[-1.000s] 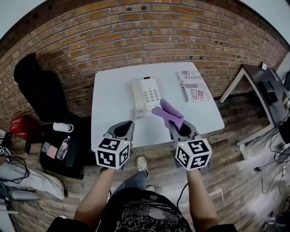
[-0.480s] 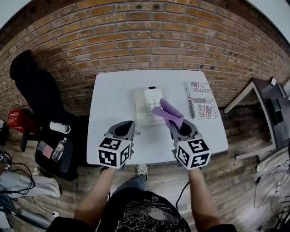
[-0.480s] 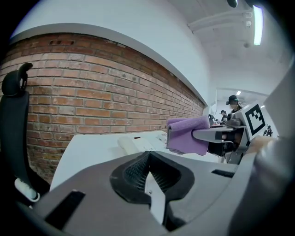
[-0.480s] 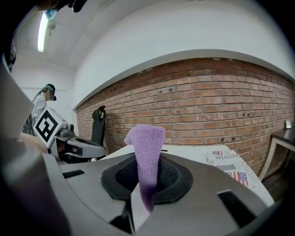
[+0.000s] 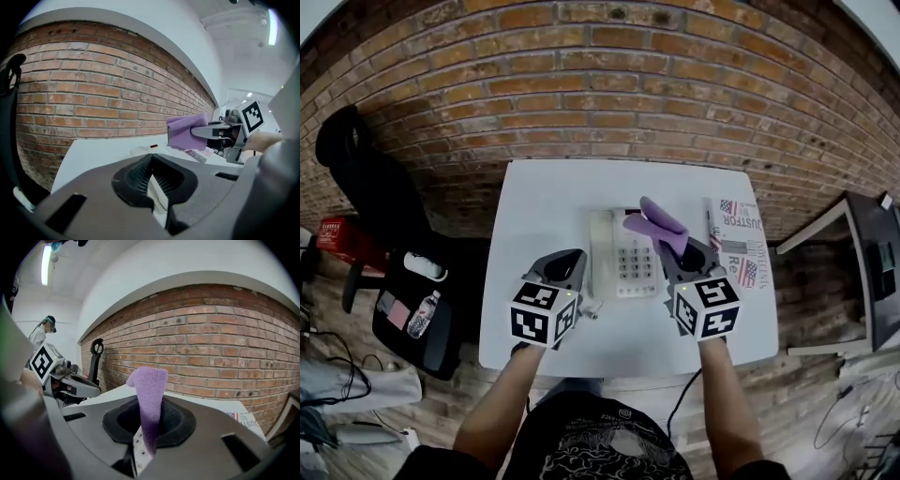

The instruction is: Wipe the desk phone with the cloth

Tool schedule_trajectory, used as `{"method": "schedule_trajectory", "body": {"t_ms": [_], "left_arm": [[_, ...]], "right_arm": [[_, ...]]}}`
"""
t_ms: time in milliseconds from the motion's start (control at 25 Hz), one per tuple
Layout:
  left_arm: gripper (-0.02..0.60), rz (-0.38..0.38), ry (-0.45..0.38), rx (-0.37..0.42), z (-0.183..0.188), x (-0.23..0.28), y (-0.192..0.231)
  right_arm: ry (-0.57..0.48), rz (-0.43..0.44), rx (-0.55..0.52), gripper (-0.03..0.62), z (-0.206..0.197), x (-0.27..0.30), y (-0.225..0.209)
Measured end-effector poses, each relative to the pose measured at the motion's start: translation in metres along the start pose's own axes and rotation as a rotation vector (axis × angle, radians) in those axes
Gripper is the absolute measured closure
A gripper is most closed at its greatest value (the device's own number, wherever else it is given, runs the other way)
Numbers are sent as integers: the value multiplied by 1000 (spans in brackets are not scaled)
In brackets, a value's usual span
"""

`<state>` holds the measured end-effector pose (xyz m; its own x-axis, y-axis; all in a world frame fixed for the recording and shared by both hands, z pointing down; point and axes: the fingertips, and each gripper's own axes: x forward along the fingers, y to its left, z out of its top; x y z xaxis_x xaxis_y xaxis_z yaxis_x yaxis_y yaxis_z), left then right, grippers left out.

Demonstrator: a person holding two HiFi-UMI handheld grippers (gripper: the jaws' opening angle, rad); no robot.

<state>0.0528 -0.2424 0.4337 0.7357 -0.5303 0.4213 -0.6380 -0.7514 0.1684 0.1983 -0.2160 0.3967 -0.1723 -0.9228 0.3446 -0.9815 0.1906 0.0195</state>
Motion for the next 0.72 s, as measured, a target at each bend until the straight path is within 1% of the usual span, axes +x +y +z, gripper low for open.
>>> {"method": "schedule_trajectory", "body": {"t_ms": [120, 360, 560, 720], "left_arm": [[575, 9, 9, -10, 4, 13, 13], [575, 19, 24, -34, 6, 34, 32], [575, 30, 37, -44, 3, 40, 40], [575, 46, 46, -55, -3, 38, 40]], "right_arm": [[26, 3, -29, 548, 3, 25, -14], [94, 16, -130, 548, 5, 72, -31], [160, 54, -235, 548, -5, 102, -24], [204, 111, -269, 546, -19, 114, -11]]}}
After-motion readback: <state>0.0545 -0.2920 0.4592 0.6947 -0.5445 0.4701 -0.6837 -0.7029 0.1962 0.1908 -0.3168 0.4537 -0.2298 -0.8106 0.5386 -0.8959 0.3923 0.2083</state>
